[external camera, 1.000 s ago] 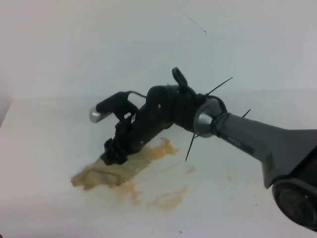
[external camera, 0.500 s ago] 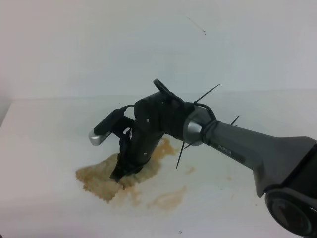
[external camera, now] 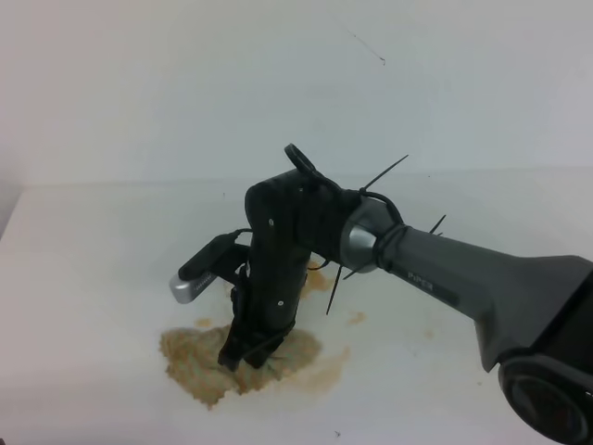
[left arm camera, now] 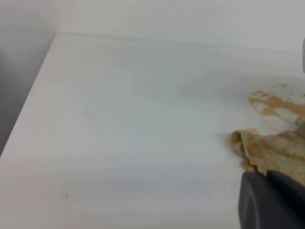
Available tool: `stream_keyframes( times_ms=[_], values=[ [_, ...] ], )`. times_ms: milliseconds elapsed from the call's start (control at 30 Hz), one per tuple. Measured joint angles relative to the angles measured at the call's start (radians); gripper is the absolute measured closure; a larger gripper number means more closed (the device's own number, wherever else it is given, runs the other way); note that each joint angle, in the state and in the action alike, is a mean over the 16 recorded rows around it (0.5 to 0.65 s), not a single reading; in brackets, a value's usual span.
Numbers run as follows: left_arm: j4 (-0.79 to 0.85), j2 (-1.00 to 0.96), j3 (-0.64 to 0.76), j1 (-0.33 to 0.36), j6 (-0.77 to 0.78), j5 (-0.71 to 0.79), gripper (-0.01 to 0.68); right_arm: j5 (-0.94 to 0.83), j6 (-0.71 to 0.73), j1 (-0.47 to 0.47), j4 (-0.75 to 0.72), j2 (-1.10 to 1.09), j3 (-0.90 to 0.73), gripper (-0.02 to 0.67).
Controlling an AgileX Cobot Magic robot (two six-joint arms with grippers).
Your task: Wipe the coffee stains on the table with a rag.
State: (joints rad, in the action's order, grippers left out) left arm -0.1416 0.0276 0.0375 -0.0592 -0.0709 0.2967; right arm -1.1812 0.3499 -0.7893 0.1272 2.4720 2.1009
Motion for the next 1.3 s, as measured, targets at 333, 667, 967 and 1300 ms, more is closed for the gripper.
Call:
stream_keyframes(
  times_ms=[333, 667, 967, 1300],
  values=[
    [0.000, 0.000, 0.000, 0.000, 0.000, 0.000, 0.672, 0.054, -0.031, 0.035, -0.060, -0.130, -0.047, 0.647],
    [0.000, 0.000, 0.000, 0.000, 0.000, 0.000, 0.672, 0.304, -0.013, 0.074, -0.005, -0.327, -0.246, 0.647],
    [0.000, 0.000, 0.000, 0.000, 0.000, 0.000, 0.672, 0.518, 0.021, 0.078, 0.052, -0.460, -0.602, 0.647],
    [0.000, 0.000, 0.000, 0.000, 0.000, 0.000, 0.672, 0.561, 0.093, 0.078, 0.116, -0.446, -0.762, 0.648]
  ],
)
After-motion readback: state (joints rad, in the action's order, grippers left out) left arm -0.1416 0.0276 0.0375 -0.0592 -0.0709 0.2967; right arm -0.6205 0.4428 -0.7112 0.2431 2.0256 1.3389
